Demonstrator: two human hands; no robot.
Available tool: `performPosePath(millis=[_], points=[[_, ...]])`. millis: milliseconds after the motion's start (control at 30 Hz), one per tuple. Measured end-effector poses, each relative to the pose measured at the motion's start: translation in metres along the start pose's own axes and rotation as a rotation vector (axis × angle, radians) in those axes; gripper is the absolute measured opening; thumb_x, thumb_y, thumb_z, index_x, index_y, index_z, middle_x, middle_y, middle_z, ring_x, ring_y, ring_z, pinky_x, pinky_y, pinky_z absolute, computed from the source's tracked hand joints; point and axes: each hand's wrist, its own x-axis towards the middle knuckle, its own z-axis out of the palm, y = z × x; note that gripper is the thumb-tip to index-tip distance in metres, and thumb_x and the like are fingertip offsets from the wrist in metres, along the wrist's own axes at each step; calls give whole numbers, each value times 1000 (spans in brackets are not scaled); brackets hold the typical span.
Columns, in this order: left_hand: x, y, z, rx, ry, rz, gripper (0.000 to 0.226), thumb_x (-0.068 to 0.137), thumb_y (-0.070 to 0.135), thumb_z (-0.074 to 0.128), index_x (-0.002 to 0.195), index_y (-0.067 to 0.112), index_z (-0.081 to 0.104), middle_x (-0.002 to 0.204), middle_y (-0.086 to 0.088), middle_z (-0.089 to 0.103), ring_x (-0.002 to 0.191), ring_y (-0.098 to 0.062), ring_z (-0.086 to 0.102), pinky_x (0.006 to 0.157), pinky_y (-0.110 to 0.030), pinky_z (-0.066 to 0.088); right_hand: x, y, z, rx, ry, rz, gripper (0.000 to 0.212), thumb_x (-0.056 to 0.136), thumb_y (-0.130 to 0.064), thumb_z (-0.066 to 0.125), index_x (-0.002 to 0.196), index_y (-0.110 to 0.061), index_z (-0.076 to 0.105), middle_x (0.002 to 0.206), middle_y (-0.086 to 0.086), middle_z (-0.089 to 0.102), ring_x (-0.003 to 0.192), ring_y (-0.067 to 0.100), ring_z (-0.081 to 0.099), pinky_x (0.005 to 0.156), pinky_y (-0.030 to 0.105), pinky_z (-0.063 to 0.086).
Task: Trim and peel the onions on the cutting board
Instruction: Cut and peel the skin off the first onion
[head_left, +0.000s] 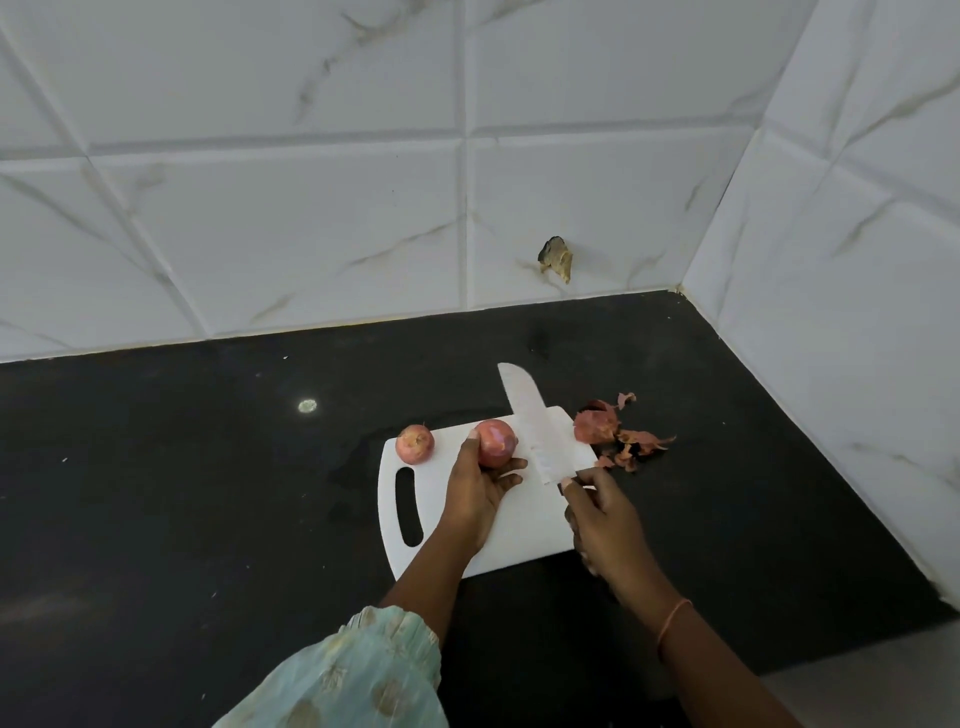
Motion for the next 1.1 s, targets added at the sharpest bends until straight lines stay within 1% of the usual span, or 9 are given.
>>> performPosePath(millis=[167, 233, 333, 567, 733, 867, 967, 1067, 1100], points=[[-1, 1, -4, 12, -42, 15, 45, 104, 48, 33, 127, 21, 59, 120, -10, 70, 113, -25, 66, 91, -36, 54, -7, 6, 1, -82, -65, -28, 16, 96, -34, 53, 93, -19, 57, 61, -1, 50, 45, 5, 40, 45, 23, 33], [-2, 1, -6, 29, -48, 40, 46, 104, 48, 35, 129, 18, 58, 122, -12, 69, 114, -27, 65, 94, -40, 54, -10, 11, 2, -197, -22, -100, 14, 97, -35, 53, 94, -21, 55, 72, -3, 58, 58, 6, 50, 52, 20, 36], [-2, -2, -7, 103, -60, 88, 50, 100, 51, 41, 133, 16, 53, 126, -15, 64, 115, -30, 63, 101, -43, 52, -12, 11, 1, -299, 25, -184, 12, 98, -33, 52, 99, -22, 51, 87, -2, 63, 68, 5, 57, 49, 14, 38], [-1, -6, -11, 91, -124, 149, 62, 87, 50, 59, 136, 14, 51, 127, -14, 63, 116, -27, 62, 98, -40, 52, -13, 6, 11, -510, 80, -308, 11, 99, -38, 48, 102, -27, 45, 73, -5, 58, 60, 8, 56, 46, 20, 34], [-2, -7, -13, 126, -169, 165, 53, 84, 44, 65, 132, 24, 58, 130, -7, 63, 110, -21, 61, 97, -35, 50, -9, -1, 9, -531, 173, -308, 14, 99, -34, 48, 108, -25, 42, 70, -3, 58, 60, 12, 59, 51, 37, 48], [-2, -5, -13, 105, -189, 151, 49, 85, 42, 63, 130, 25, 57, 128, -7, 63, 109, -20, 61, 92, -32, 51, -15, -2, 8, -610, 138, -352, 12, 100, -35, 47, 103, -28, 37, 67, -5, 55, 55, 10, 56, 43, 26, 39], [-5, -4, -12, 149, -186, 142, 42, 87, 46, 62, 126, 31, 57, 124, -4, 65, 109, -22, 63, 96, -35, 52, -20, -6, 15, -646, 115, -338, 11, 101, -35, 44, 106, -31, 35, 68, -9, 51, 56, 8, 54, 44, 19, 34], [-8, -4, -12, 207, -209, 169, 39, 88, 46, 65, 125, 33, 58, 122, 3, 67, 110, -22, 63, 95, -33, 52, -11, -17, 23, -671, 141, -316, 14, 102, -35, 42, 110, -24, 38, 69, -10, 51, 58, 8, 55, 46, 19, 36], [-8, -4, -12, 203, -212, 170, 38, 89, 45, 65, 125, 33, 58, 123, 3, 66, 110, -21, 62, 93, -31, 51, -8, -20, 25, -685, 150, -321, 16, 102, -36, 41, 110, -23, 39, 70, -8, 54, 59, 9, 56, 48, 24, 42]])
